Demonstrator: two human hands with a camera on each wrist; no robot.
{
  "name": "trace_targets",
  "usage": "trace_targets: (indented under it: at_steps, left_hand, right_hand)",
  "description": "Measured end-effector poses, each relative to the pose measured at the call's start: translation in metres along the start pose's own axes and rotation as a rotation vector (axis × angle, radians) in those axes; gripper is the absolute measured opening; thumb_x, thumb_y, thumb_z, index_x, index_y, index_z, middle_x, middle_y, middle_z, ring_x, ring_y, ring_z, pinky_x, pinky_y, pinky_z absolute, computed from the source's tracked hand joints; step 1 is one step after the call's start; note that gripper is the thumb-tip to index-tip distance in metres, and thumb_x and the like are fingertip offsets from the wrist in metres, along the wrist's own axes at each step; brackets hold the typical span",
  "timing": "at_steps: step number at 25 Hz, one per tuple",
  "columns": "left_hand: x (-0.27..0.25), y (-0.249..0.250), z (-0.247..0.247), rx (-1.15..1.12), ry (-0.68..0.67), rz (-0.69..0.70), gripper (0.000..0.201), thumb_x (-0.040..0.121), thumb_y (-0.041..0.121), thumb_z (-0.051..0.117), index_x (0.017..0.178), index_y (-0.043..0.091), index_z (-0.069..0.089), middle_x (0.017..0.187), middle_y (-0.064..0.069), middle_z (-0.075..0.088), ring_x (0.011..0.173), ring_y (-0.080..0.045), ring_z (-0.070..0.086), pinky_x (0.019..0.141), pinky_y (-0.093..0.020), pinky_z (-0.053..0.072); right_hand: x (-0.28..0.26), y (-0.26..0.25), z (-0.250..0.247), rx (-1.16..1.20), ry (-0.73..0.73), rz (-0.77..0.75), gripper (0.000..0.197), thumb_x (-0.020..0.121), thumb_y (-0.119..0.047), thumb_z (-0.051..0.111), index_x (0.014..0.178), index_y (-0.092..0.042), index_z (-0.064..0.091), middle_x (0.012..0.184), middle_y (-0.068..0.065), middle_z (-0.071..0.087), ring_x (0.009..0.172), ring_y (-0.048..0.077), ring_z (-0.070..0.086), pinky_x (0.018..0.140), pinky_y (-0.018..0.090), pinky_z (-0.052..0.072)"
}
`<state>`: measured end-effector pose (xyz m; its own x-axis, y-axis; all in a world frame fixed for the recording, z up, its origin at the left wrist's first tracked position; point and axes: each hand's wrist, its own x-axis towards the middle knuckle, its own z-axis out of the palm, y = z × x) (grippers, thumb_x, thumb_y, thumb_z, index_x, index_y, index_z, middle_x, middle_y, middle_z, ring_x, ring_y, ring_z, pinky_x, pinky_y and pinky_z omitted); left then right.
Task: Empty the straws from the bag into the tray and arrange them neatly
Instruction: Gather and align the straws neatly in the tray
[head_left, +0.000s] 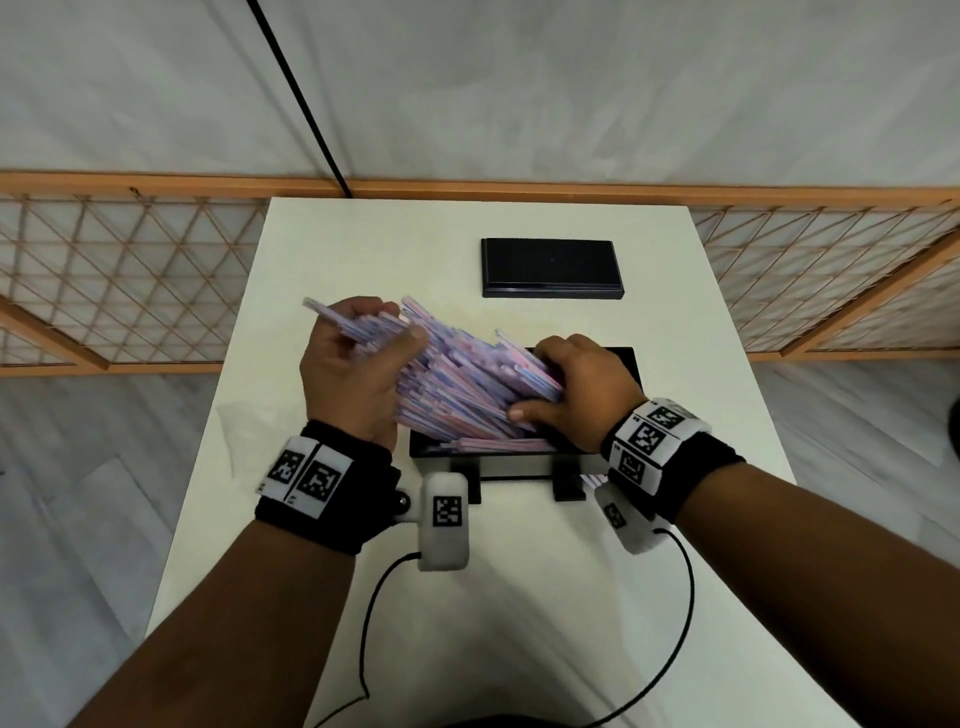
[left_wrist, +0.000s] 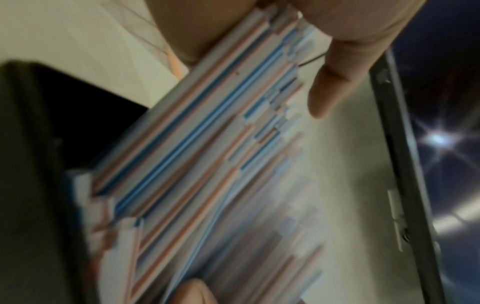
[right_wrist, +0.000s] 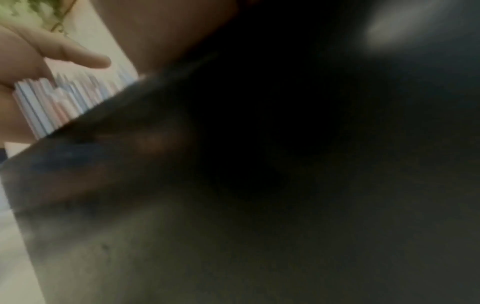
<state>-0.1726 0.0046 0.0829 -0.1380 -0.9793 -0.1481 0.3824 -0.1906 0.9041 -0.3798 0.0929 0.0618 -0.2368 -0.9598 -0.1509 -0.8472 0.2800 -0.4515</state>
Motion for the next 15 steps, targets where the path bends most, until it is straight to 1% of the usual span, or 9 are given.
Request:
trace_targets:
  at_steps: [2,3,5,7,8,10,11,13,15]
  left_hand:
    - [-0.001,-0.006,-0.002,-0.065,0.092,-0.081,0.037,0.077,-0.003,0.080,0.102,0.014,0.060,0.106,-0.012,0.065,0.092,-0.028,0.066,0.076,-0.037,0.058]
    - [-0.002,-0.009,-0.003,-0.069,0.122,-0.111,0.035,0.079,0.001,0.080,0.105,0.014,0.059,0.108,-0.012,0.064,0.091,-0.027,0.067,0.072,-0.036,0.058]
    - [-0.005,-0.010,-0.003,-0.104,0.145,-0.166,0.036,0.079,0.014,0.082,0.108,0.011,0.060,0.106,-0.010,0.067,0.086,-0.025,0.071,0.066,-0.035,0.059]
    - [-0.008,-0.011,-0.003,-0.169,0.112,-0.242,0.063,0.071,0.035,0.082,0.122,0.005,0.060,0.111,-0.012,0.071,0.095,-0.031,0.073,0.073,-0.044,0.061]
    - [-0.010,-0.010,-0.003,-0.207,0.093,-0.274,0.069,0.069,0.042,0.080,0.125,0.006,0.060,0.115,-0.011,0.072,0.101,-0.033,0.072,0.079,-0.048,0.061]
    - [-0.013,-0.009,-0.003,-0.275,0.065,-0.309,0.050,0.078,0.045,0.072,0.117,0.014,0.065,0.111,-0.007,0.074,0.103,-0.031,0.072,0.082,-0.047,0.061]
    - [-0.015,-0.009,-0.002,-0.282,0.047,-0.321,0.041,0.084,0.043,0.067,0.116,0.017,0.067,0.111,-0.007,0.074,0.103,-0.031,0.072,0.081,-0.046,0.062]
    - [-0.018,-0.010,0.001,-0.262,0.045,-0.325,0.036,0.092,0.041,0.060,0.118,0.017,0.067,0.119,-0.010,0.073,0.108,-0.033,0.070,0.087,-0.050,0.060]
    - [-0.019,-0.012,0.002,-0.250,0.058,-0.306,0.040,0.087,0.039,0.066,0.118,0.014,0.067,0.119,-0.011,0.073,0.109,-0.033,0.070,0.092,-0.051,0.057]
  right_hand:
    - [-0.006,0.006,-0.005,-0.034,0.037,0.055,0.071,0.062,-0.062,0.082,0.111,-0.018,0.056,0.098,0.000,0.047,0.090,0.022,0.049,0.078,0.030,0.040]
    - [-0.008,0.008,-0.008,-0.045,0.051,0.081,0.071,0.060,-0.063,0.082,0.106,-0.017,0.054,0.097,0.000,0.046,0.087,0.022,0.047,0.076,0.031,0.042]
    - [-0.012,0.010,-0.019,-0.105,0.040,0.122,0.064,0.061,-0.064,0.081,0.089,-0.016,0.050,0.089,0.000,0.048,0.081,0.022,0.047,0.069,0.032,0.040]
    - [-0.015,0.011,-0.029,-0.190,-0.015,0.113,0.055,0.071,-0.066,0.072,0.072,-0.016,0.050,0.074,-0.001,0.054,0.072,0.022,0.051,0.062,0.031,0.036]
    - [-0.016,0.011,-0.032,-0.221,-0.068,0.083,0.054,0.078,-0.068,0.064,0.067,-0.016,0.053,0.068,0.000,0.056,0.069,0.022,0.053,0.060,0.030,0.035]
    - [-0.019,0.009,-0.032,-0.243,-0.229,0.029,0.067,0.083,-0.074,0.046,0.060,-0.012,0.057,0.059,0.003,0.056,0.062,0.021,0.055,0.057,0.031,0.040]
    - [-0.021,0.006,-0.029,-0.250,-0.316,0.022,0.074,0.081,-0.080,0.039,0.057,-0.012,0.055,0.056,0.004,0.055,0.059,0.021,0.056,0.057,0.031,0.044]
    - [-0.024,-0.003,-0.021,-0.299,-0.446,0.032,0.079,0.073,-0.090,0.030,0.054,-0.016,0.052,0.054,0.002,0.054,0.057,0.018,0.056,0.061,0.032,0.049]
    - [-0.021,-0.008,-0.015,-0.337,-0.521,0.058,0.077,0.070,-0.092,0.031,0.058,-0.019,0.051,0.060,0.001,0.054,0.061,0.015,0.054,0.065,0.030,0.045]
